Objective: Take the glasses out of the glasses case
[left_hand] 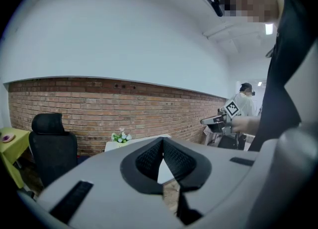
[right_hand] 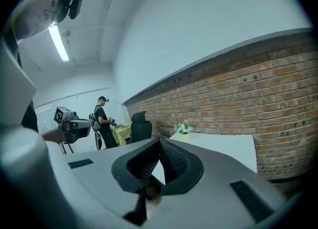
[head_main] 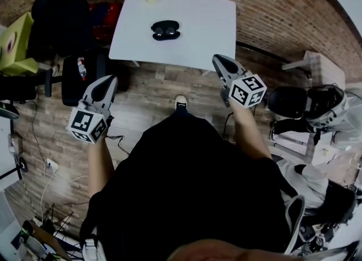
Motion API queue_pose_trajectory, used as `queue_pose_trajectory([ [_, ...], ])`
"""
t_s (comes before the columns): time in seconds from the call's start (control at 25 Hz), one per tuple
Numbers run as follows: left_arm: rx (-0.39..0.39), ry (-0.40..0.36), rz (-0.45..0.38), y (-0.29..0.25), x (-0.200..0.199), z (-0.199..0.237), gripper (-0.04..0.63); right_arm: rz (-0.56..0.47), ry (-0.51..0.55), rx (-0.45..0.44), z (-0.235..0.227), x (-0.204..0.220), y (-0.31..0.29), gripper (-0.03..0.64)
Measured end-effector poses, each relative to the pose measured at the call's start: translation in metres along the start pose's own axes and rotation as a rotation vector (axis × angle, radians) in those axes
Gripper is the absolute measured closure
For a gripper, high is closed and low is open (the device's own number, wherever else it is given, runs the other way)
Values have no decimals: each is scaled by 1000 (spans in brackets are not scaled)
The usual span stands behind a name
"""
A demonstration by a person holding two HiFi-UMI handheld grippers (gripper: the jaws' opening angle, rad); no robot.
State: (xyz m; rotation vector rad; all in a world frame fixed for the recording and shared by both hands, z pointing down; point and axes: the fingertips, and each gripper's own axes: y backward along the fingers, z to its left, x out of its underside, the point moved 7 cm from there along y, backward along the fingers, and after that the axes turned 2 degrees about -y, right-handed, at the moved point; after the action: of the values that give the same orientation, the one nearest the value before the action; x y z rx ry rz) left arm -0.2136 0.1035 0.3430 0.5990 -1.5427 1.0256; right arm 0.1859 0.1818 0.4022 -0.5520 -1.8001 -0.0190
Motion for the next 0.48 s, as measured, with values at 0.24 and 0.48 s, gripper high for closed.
queue_pose_trajectory([
  [0.24,-20,8,14,-17,-3,8,586,8,-5,-5,-20,-8,-13,600],
  [0.48,-33,4,28,-34,-9,9,586,11,-12,-21,-41,-14,-23,600],
])
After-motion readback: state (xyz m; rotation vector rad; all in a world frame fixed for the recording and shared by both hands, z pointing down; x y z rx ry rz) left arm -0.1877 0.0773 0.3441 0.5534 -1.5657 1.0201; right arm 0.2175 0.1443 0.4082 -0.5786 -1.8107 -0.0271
